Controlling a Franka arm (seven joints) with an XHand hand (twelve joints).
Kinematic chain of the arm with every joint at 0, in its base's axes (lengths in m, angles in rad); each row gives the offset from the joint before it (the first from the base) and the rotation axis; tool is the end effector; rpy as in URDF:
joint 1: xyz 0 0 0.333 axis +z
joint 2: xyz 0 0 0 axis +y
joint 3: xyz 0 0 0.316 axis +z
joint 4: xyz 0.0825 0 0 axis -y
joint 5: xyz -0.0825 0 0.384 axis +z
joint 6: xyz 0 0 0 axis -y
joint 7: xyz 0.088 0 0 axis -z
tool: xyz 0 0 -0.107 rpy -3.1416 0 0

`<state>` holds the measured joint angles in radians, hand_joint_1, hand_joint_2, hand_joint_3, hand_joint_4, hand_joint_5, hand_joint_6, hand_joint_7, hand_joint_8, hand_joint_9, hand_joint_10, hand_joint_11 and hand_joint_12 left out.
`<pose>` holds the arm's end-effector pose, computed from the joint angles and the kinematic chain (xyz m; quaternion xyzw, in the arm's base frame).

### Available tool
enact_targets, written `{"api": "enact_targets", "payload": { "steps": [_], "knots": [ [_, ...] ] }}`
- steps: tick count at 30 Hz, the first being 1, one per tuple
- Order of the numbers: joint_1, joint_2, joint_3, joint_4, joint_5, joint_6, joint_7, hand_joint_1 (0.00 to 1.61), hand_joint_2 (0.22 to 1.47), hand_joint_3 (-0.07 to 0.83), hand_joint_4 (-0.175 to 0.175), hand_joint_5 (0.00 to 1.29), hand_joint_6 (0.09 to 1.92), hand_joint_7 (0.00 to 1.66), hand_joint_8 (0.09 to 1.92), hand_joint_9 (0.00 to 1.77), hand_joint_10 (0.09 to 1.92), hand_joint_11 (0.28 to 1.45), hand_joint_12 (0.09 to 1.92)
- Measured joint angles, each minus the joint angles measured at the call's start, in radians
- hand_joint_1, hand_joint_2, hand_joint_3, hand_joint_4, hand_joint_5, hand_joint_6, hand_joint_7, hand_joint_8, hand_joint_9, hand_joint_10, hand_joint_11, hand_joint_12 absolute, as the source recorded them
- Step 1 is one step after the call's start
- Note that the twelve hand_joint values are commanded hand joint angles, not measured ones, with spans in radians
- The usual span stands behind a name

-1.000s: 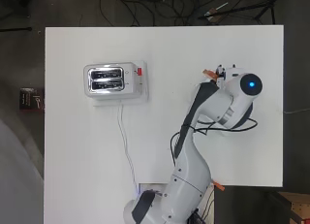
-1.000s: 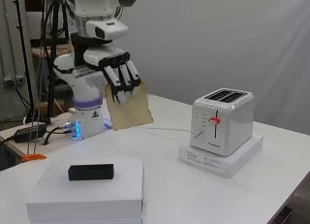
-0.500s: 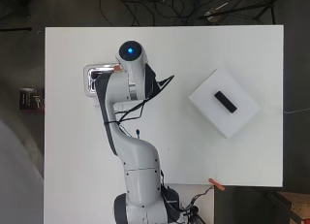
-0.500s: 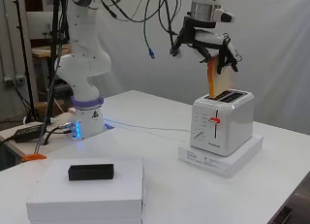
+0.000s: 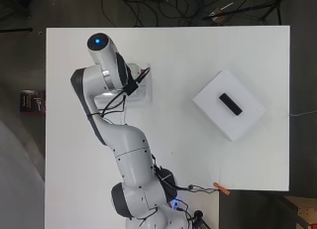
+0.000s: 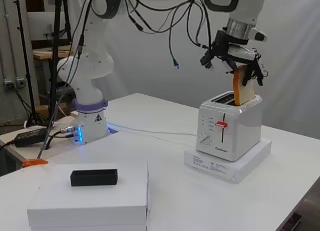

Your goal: Teleoperate dual arm-hand system to toast a bread

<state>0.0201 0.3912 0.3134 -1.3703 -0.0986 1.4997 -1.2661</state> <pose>0.6223 0.1695 0.4851 -0.6927 -0.7109 0.1036 0.0640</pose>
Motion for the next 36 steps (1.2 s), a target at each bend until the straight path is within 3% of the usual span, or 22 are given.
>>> {"api": "enact_targets", "payload": {
  "steps": [8, 23, 30, 36],
  "knots": [
    [-0.01, -0.076, -0.052, -0.08, 0.007, 0.04, -0.008, 1.24, 1.15, 0.0, -0.175, 0.73, 1.24, 1.12, 0.86, 1.43, 0.09, 0.79, 0.09],
    [0.0, -0.049, -0.068, 0.006, -0.022, 0.005, 0.012, 1.24, 1.15, 0.0, -0.175, 0.72, 1.26, 1.13, 0.84, 1.43, 0.09, 0.79, 0.09],
    [0.008, -0.058, -0.071, -0.044, -0.04, 0.05, 0.011, 1.24, 1.15, 0.0, -0.175, 0.72, 1.26, 1.13, 0.84, 1.43, 0.09, 0.8, 0.09],
    [0.023, 0.02, -0.093, 0.124, -0.014, -0.079, 0.015, 1.24, 1.15, 0.0, -0.175, 0.73, 1.23, 1.12, 0.86, 1.45, 0.09, 0.83, 0.09]
  ]
}}
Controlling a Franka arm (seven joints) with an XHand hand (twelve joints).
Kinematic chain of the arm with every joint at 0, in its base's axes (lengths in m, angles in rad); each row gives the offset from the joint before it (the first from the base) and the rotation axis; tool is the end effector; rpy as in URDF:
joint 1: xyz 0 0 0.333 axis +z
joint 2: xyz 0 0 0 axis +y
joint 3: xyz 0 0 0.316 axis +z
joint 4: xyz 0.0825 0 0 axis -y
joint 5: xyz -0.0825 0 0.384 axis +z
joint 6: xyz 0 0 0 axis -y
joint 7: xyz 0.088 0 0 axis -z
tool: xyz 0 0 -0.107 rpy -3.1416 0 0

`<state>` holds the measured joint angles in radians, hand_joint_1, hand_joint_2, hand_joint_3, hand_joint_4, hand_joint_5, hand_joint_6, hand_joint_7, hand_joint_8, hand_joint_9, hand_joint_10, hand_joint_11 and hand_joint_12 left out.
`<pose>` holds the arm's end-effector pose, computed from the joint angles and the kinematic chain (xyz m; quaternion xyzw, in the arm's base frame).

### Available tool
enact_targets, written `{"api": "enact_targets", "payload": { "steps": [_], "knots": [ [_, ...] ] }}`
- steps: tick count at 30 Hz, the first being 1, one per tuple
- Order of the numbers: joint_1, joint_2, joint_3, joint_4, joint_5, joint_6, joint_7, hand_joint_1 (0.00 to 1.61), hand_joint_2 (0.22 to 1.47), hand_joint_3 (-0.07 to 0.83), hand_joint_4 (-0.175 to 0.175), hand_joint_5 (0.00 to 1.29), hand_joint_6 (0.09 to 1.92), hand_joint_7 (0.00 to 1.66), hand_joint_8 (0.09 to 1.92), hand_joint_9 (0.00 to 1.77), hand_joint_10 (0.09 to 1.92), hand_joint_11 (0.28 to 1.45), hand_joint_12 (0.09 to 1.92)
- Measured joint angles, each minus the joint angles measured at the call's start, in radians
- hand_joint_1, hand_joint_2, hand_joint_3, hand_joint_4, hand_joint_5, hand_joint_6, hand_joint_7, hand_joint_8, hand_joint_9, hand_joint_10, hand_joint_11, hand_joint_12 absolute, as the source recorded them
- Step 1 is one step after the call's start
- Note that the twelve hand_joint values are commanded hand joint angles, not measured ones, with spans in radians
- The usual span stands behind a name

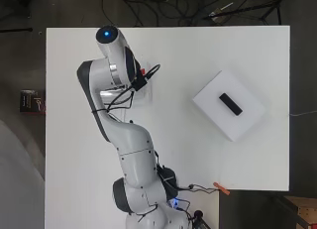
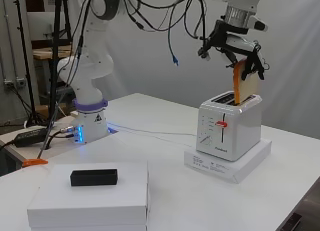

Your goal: Teleoperate dual arm-hand system to toast a bread

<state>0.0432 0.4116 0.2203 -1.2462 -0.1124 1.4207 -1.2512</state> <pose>0.6383 0.1294 0.5184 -0.7260 -0.6782 0.1057 0.0437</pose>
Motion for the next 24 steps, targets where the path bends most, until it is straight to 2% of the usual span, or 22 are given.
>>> {"api": "enact_targets", "payload": {
  "steps": [8, 18, 22, 23, 24],
  "knots": [
    [0.008, 0.036, -0.005, 0.049, 0.02, -0.074, 0.012, 1.24, 1.14, -0.001, -0.175, 0.74, 1.23, 1.13, 0.84, 1.45, 0.09, 0.86, 0.09],
    [0.012, -0.048, 0.007, -0.123, 0.047, -0.007, -0.014, 1.24, 1.14, -0.001, -0.175, 0.75, 1.23, 1.13, 0.83, 1.44, 0.09, 0.87, 0.1],
    [0.017, -0.041, 0.006, -0.125, 0.03, -0.002, -0.004, 1.24, 1.14, -0.001, -0.168, 0.77, 1.23, 1.15, 0.8, 1.44, 0.09, 0.83, 0.09],
    [0.018, -0.032, 0.004, -0.117, 0.028, -0.004, 0.009, 0.96, 1.11, -0.004, -0.121, 0.61, 0.87, 0.98, 0.56, 1.25, 0.09, 0.74, 0.09],
    [0.019, -0.022, 0.0, -0.108, 0.028, -0.004, 0.023, 0.6, 0.98, -0.035, -0.088, 0.36, 0.5, 0.62, 0.32, 0.86, 0.09, 0.61, 0.09]
  ]
}}
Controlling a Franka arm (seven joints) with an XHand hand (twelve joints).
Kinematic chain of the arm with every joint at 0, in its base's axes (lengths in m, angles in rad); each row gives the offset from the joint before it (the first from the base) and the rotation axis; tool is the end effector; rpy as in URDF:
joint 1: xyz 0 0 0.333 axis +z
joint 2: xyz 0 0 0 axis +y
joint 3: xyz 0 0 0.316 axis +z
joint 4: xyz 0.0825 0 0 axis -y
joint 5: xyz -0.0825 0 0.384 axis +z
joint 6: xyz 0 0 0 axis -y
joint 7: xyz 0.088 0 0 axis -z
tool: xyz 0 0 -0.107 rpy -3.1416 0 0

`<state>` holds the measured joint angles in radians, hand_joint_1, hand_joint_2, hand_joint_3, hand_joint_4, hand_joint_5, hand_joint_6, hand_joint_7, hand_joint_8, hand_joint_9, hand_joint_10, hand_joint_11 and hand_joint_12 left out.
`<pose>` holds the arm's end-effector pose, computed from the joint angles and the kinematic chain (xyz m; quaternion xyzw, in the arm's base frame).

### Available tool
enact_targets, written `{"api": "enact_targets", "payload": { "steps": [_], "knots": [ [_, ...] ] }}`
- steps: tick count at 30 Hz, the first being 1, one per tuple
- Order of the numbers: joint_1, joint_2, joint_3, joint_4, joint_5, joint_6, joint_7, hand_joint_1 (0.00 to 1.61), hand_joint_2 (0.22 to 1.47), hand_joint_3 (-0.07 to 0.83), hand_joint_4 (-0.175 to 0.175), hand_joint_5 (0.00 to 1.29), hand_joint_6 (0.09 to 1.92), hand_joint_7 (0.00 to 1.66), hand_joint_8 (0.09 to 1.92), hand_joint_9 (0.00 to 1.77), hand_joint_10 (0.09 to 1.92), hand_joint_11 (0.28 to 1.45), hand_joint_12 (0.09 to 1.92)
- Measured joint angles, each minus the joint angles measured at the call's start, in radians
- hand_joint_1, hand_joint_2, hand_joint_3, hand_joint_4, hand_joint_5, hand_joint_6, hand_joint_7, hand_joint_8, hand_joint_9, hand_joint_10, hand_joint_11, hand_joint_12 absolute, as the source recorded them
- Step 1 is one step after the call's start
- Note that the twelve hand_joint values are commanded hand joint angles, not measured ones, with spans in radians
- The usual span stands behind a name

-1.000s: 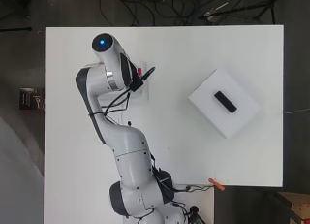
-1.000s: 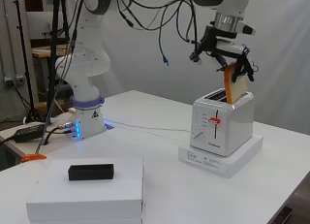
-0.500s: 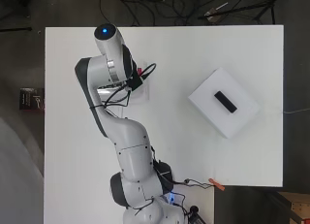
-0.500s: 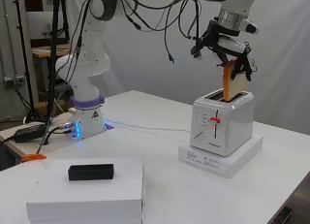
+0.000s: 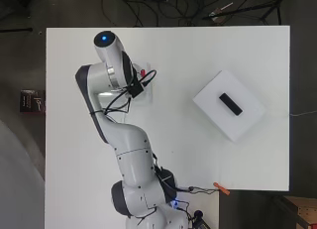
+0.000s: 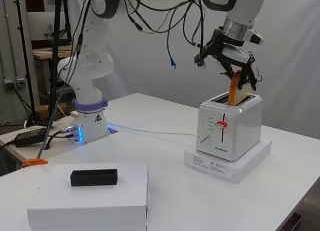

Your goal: Teleoperate dual arm-hand system to toast a bread

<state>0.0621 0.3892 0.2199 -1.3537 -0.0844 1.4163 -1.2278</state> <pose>0.6201 0.1455 0.4845 -0.7200 -0.6758 0.1408 0.0720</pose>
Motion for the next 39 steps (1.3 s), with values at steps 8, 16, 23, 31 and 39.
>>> {"api": "enact_targets", "payload": {
  "steps": [8, 16, 23, 31, 39],
  "knots": [
    [0.003, -0.004, -0.036, 0.026, 0.038, -0.03, 0.117, 0.0, 0.9, 0.011, -0.068, 0.02, 0.09, 0.09, 0.09, 0.24, 0.09, 0.38, 0.09],
    [-0.026, -0.055, -0.168, -0.185, 0.06, 0.218, 0.22, 0.0, 1.03, 0.01, -0.074, 0.14, 0.09, 0.18, 0.09, 0.28, 0.09, 0.38, 0.09],
    [-0.063, -0.036, -0.279, -0.233, 0.154, 0.262, 0.18, 0.01, 1.12, 0.001, -0.125, 0.29, 0.09, 0.85, 1.17, 1.01, 1.18, 0.65, 0.82],
    [-0.074, -0.025, -0.3, -0.362, 0.192, 0.396, 0.142, 0.09, 1.1, -0.006, -0.145, 0.33, 0.09, 1.08, 1.92, 1.33, 1.92, 0.88, 1.91],
    [-0.072, 0.012, -0.286, -0.367, 0.188, 0.401, 0.154, 0.1, 1.07, -0.005, -0.135, 0.22, 0.09, 1.01, 1.92, 1.33, 1.92, 0.97, 1.92]
  ]
}}
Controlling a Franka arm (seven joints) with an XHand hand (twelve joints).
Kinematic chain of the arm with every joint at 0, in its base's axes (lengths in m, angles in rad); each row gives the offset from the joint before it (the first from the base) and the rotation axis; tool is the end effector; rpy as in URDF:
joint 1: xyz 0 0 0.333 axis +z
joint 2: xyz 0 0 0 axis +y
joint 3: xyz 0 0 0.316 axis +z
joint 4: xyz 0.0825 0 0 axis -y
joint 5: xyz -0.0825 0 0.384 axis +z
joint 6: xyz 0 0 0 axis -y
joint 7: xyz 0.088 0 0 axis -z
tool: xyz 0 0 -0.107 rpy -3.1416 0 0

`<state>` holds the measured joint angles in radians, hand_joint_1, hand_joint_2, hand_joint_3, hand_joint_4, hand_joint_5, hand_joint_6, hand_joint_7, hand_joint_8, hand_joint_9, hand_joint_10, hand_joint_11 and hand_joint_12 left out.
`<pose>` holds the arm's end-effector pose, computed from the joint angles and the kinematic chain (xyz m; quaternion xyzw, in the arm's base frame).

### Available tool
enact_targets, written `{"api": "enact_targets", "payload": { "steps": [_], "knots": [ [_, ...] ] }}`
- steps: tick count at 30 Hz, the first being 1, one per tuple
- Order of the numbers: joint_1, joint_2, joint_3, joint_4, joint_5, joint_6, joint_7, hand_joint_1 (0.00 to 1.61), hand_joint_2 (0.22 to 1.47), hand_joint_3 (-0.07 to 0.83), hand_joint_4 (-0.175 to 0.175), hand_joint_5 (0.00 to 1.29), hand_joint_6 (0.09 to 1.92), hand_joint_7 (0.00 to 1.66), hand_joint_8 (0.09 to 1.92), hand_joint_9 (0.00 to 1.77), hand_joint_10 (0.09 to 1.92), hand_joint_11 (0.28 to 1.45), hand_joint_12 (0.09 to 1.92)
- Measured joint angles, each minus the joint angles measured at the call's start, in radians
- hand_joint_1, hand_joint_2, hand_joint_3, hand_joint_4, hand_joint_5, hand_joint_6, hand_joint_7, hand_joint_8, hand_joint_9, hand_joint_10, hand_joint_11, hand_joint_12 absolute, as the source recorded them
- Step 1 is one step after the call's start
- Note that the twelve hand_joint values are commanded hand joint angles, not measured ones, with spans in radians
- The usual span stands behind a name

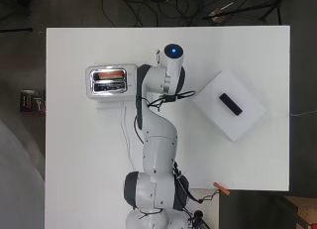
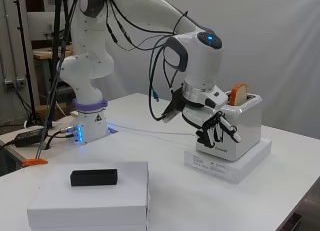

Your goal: Teleoperate dual arm-hand system to toast a bread

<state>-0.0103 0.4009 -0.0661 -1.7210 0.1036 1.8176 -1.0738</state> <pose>0.6208 -0.0357 0.3332 -0.8768 -0.4553 0.1077 0.1110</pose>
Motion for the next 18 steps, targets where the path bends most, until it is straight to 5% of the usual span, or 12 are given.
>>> {"api": "enact_targets", "payload": {
  "steps": [4, 5, 7, 9, 14, 18],
  "knots": [
    [-0.003, 0.038, 0.008, 0.032, 0.005, -0.036, -0.029, 0.17, 1.05, -0.004, -0.129, 0.21, 0.09, 1.04, 1.92, 1.38, 1.92, 1.02, 1.92],
    [-0.004, 0.044, 0.009, 0.037, 0.009, -0.041, -0.038, 0.27, 1.07, 0.001, -0.125, 0.23, 0.09, 1.06, 1.92, 1.4, 1.92, 1.03, 1.92],
    [-0.007, 0.055, 0.01, 0.025, 0.02, -0.038, -0.065, 0.78, 1.16, 0.022, -0.105, 0.3, 0.09, 1.08, 1.92, 1.42, 1.92, 1.03, 1.92],
    [-0.009, 0.061, 0.01, 0.0, 0.028, -0.031, -0.088, 0.91, 1.23, 0.034, -0.1, 0.31, 0.09, 1.08, 1.92, 1.42, 1.92, 1.03, 1.92],
    [-0.013, 0.088, 0.006, -0.041, 0.025, -0.016, -0.084, 0.78, 1.27, 0.019, -0.112, 0.28, 0.09, 1.18, 1.92, 1.48, 1.92, 1.1, 1.92],
    [-0.01, 0.08, 0.008, -0.066, 0.003, -0.028, -0.04, 0.11, 1.18, -0.004, -0.123, 0.26, 0.09, 1.05, 1.92, 1.36, 1.92, 1.03, 1.92]
  ]
}}
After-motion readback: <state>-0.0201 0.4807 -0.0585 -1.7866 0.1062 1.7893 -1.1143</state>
